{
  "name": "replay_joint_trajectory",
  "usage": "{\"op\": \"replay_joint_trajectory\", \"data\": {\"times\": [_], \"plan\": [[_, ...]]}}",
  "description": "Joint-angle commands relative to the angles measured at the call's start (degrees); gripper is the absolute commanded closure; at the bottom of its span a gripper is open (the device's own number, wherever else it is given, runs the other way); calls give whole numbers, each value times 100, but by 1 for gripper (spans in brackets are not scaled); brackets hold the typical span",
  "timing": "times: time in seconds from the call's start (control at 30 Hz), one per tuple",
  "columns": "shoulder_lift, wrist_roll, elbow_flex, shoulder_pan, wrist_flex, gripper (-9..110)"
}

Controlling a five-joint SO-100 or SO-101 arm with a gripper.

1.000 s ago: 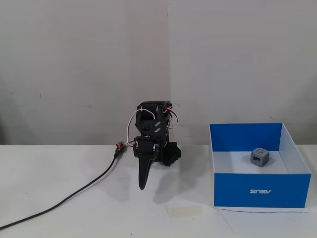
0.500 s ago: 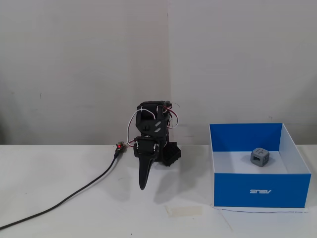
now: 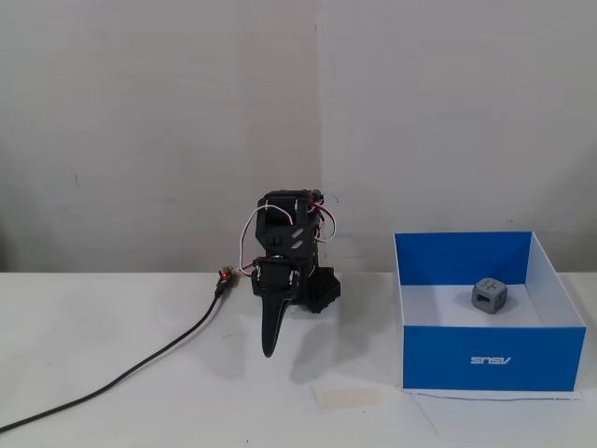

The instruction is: Pick the gray block and keep it in the box.

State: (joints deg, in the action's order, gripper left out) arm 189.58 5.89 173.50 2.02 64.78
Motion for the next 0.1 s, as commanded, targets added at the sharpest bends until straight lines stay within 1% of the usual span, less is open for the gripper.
{"op": "replay_joint_trajectory", "data": {"times": [0.0,0.07], "plan": [[686,53,44,-35,44,101],[686,53,44,-35,44,101]]}}
